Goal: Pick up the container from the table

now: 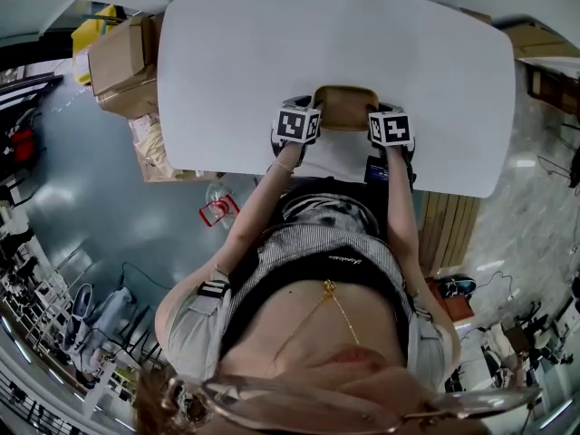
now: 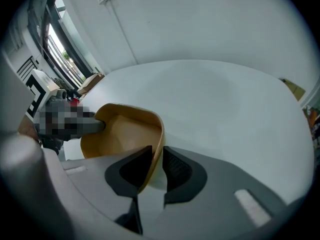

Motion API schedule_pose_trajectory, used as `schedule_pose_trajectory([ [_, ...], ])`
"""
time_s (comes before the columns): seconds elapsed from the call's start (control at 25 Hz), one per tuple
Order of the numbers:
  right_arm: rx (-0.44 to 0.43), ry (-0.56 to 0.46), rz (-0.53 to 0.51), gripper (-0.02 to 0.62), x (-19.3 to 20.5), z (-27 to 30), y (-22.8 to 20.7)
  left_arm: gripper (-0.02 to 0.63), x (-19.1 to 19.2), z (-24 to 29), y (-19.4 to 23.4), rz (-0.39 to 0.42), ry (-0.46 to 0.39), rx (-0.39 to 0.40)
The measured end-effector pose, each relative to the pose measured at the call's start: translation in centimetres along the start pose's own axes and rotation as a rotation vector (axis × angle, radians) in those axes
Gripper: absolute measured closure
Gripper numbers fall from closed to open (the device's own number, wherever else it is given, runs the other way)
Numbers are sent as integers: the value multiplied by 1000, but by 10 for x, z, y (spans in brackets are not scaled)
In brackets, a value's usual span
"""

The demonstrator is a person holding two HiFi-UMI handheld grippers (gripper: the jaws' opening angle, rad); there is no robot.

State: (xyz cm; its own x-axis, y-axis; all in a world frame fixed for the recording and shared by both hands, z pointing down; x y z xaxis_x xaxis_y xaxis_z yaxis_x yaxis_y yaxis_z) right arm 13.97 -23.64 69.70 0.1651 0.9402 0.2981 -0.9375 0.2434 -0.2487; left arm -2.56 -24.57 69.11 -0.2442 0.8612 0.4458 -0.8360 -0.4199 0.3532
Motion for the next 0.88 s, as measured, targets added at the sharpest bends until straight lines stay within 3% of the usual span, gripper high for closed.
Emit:
schedule_pose_trajectory([
  [0.28,5,-5,17,518,0,-2,-1,533,2,3,-7,5,12,-11],
  [0.88,-31,9,11,515,0,3,-1,537,4,9,-2,-11,16,-28],
])
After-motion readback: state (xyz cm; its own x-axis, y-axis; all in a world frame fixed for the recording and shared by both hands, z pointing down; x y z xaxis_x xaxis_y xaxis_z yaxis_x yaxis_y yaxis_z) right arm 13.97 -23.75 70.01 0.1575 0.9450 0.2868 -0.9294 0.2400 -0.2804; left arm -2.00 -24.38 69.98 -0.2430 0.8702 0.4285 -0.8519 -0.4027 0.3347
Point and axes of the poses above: the fingertips, and each gripper's own axes: z forward along the fingers, y to its left, x out of its underside, the point moved 2 cm from there along -z, backward along the fingers, and after that the axes turned 5 degrees about z, right-handed, at the moved point
